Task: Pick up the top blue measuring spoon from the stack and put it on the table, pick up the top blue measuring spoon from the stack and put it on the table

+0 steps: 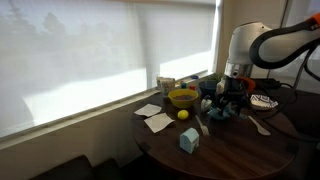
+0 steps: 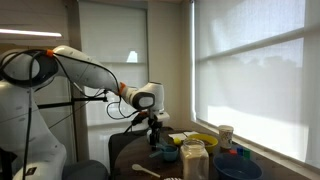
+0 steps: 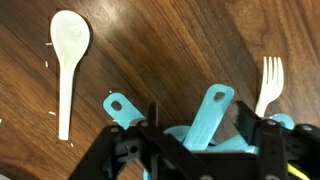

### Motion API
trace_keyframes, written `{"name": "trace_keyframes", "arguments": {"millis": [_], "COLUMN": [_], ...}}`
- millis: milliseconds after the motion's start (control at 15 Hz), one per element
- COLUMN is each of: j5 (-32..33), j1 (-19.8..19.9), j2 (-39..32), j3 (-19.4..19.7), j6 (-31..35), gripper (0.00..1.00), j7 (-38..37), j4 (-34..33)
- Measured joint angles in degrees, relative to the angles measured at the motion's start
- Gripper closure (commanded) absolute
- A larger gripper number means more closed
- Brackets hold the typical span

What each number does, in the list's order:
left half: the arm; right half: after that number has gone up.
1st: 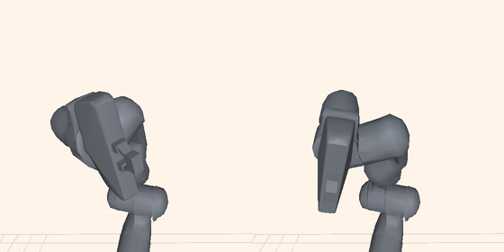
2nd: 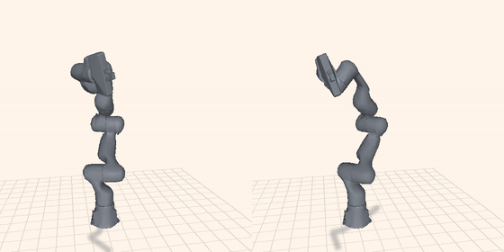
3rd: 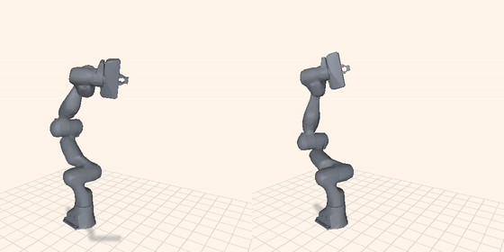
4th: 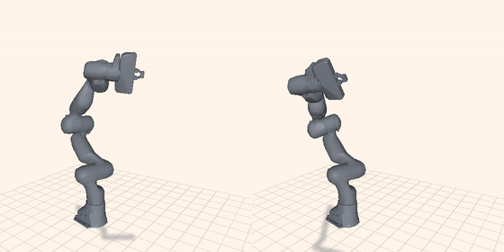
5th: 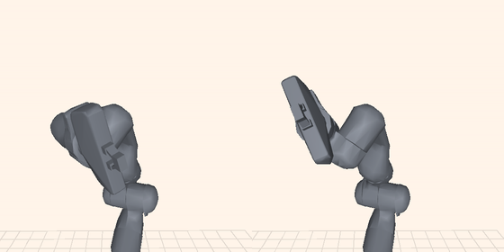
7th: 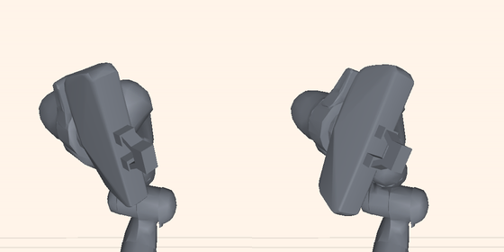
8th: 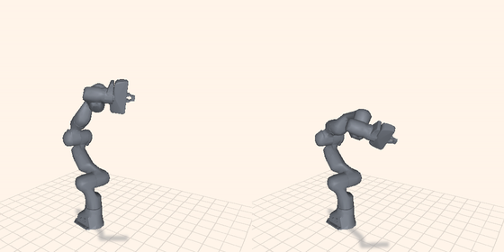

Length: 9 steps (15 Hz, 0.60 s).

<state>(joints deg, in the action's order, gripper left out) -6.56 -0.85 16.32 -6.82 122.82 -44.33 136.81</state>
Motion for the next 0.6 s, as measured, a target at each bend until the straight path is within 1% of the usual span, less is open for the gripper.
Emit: {"name": "trace_keyframes", "arguments": {"millis": [67, 133, 200, 333, 467, 600], "j5": [0.0, 0.0, 0.0, 0.0, 0.0, 0.0], "j1": [0.01, 0.03, 0.07, 0.15, 0.24, 0.33], "j2": [-0.16, -0.3, -0.42, -0.58, -0.65, -0.66], "j3": [0.01, 0.04, 0.06, 0.11, 0.15, 0.2], "j6": [0.03, 0.08, 0.13, 0.15, 0.15, 0.18], "gripper": [0.48, 0.56, 0.61, 0.64, 0.64, 0.68], "j7": [0.0, 0.0, 0.0, -0.01, -0.04, -0.07], "j4": [0.0, 0.0, 0.0, 0.0, 0.0, 0.0]}}
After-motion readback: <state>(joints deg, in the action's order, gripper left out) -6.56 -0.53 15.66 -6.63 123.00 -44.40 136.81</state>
